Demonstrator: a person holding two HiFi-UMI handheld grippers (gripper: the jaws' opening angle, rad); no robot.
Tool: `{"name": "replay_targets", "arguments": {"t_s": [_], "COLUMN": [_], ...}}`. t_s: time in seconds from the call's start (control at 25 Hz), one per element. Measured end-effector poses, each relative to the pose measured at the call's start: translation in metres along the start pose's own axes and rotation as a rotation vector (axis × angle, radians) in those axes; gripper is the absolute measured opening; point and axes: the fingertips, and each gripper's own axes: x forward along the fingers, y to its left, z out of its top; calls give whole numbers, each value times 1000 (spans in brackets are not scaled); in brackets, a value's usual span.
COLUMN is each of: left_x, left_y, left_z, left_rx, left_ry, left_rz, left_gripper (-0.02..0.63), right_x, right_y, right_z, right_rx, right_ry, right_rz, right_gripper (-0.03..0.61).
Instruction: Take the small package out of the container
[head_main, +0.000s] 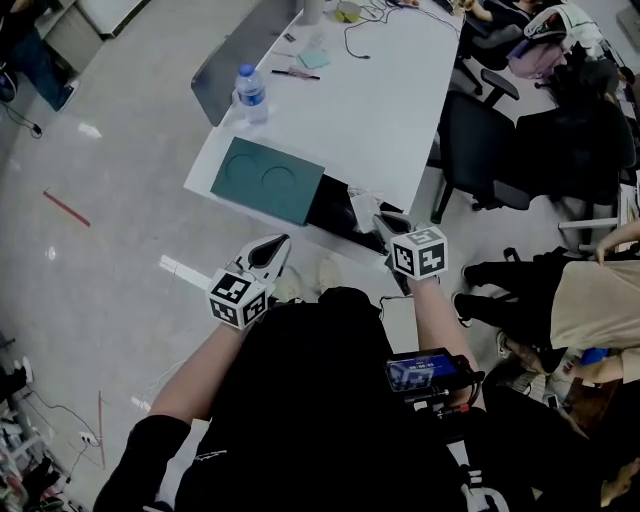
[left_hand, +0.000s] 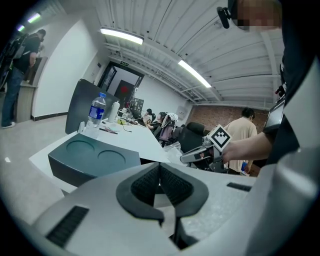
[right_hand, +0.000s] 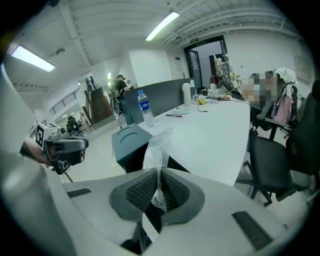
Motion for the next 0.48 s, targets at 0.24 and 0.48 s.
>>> {"name": "replay_targets", "arguments": {"t_s": [0.24, 0.48], "left_x": [6, 14], "left_y": [-5, -9], "left_z": [6, 13], "left_rx": [35, 71], "left_ry": [18, 40], "left_rz": [-48, -85], "left_gripper": [11, 11], "right_x": [-25, -59], "right_y": [-4, -11], "right_z": [5, 6], "right_rx": [49, 102], "right_ry": [-112, -240], "right_rz": [-31, -71], "right_gripper": [42, 41]}}
